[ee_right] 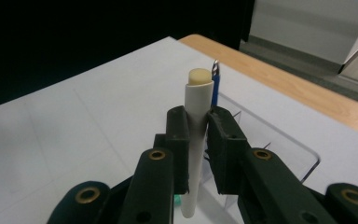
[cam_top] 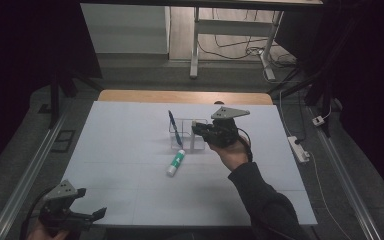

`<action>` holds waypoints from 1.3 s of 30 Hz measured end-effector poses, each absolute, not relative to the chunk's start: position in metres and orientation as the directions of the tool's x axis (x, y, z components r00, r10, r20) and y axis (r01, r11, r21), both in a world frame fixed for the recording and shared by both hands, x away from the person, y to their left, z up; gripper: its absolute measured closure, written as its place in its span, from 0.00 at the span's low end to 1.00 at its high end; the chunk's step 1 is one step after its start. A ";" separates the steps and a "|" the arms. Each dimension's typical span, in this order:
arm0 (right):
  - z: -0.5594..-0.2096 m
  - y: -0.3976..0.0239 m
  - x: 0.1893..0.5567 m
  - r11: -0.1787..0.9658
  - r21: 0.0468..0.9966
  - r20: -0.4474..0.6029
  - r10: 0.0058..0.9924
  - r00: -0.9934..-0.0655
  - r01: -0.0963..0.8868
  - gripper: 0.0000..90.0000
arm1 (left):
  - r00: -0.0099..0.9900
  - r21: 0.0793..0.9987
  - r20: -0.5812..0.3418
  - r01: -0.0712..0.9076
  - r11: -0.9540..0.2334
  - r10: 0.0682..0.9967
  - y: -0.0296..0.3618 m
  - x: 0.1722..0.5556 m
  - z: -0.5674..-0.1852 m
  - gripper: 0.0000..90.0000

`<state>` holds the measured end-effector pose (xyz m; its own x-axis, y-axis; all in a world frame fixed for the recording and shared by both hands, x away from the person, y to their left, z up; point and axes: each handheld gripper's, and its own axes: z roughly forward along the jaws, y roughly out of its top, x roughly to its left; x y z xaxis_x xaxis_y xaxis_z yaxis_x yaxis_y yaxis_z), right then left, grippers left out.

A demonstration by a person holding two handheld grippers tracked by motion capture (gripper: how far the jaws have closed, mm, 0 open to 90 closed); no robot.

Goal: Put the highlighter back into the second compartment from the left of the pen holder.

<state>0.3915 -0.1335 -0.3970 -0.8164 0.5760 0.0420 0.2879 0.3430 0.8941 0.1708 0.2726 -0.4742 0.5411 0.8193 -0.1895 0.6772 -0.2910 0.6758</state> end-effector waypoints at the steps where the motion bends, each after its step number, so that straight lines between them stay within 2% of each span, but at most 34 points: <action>1: -0.396 -0.133 0.394 0.334 0.898 0.044 0.578 -0.815 0.286 0.87 | 0.541 0.676 -0.190 0.677 -0.291 0.819 0.273 0.171 -0.474 0.03; 21: -0.365 -0.116 0.435 0.262 0.938 0.014 0.623 -0.782 0.225 0.87 | 0.545 0.676 -0.192 0.676 -0.292 0.816 0.273 0.171 -0.474 0.03; 39: -0.400 -0.098 0.458 0.332 0.904 -0.004 0.638 -0.770 0.270 0.87 | 0.547 0.675 -0.195 0.677 -0.293 0.814 0.273 0.170 -0.474 0.03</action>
